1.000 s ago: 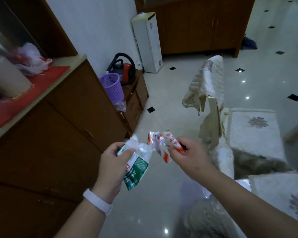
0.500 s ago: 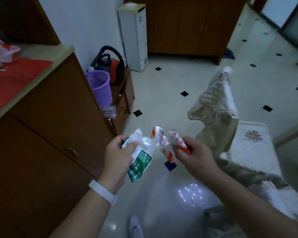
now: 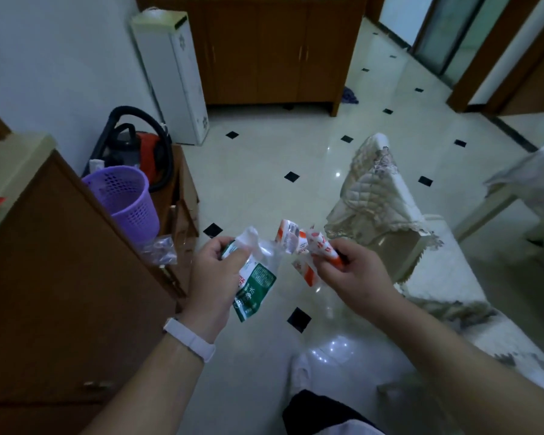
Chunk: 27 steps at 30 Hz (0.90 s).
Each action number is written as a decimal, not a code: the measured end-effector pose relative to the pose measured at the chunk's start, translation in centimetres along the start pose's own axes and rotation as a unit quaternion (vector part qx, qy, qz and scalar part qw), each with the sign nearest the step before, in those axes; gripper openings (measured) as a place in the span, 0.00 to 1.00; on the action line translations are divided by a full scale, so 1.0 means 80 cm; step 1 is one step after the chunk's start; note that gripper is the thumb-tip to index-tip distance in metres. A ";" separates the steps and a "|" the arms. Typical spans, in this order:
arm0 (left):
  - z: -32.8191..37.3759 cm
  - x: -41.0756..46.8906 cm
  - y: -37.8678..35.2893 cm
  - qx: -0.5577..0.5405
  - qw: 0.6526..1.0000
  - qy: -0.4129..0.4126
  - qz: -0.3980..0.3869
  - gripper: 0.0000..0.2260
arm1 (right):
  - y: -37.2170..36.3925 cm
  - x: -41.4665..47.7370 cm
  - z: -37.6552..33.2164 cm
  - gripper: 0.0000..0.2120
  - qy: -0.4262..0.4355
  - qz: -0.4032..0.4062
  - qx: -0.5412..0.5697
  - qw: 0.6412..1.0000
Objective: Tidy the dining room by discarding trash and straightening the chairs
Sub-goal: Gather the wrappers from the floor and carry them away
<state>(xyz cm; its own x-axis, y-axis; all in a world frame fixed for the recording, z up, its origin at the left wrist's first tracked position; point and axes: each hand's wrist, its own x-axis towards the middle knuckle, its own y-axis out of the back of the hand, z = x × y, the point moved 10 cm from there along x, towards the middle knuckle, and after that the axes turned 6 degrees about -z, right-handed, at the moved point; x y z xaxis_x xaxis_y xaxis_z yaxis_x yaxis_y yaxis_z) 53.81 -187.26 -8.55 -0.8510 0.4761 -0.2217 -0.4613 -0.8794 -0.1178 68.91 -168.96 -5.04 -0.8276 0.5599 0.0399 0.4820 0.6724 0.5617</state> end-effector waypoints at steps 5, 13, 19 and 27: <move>0.007 0.090 -0.017 0.025 0.999 0.018 -0.012 0.09 | -0.005 0.086 0.026 0.08 -0.022 0.013 0.029 0.999; 0.060 0.272 -0.047 0.067 0.997 0.013 0.036 0.05 | 0.004 0.292 0.065 0.11 -0.039 0.012 0.083 0.996; 0.128 0.391 -0.092 0.099 0.994 -0.028 0.031 0.03 | 0.043 0.420 0.058 0.10 -0.044 0.006 0.112 0.993; 0.141 0.537 -0.145 0.090 0.996 -0.009 -0.020 0.03 | 0.067 0.541 0.094 0.11 -0.077 0.043 0.092 0.992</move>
<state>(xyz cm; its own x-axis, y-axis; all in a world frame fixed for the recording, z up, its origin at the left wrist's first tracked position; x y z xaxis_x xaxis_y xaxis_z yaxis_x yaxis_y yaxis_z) 19.81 -156.58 -5.79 -0.8349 0.5119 -0.2022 -0.5308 -0.8461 0.0497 37.88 -137.47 -6.51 -0.7348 0.6762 -0.0529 0.6045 0.6882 0.4012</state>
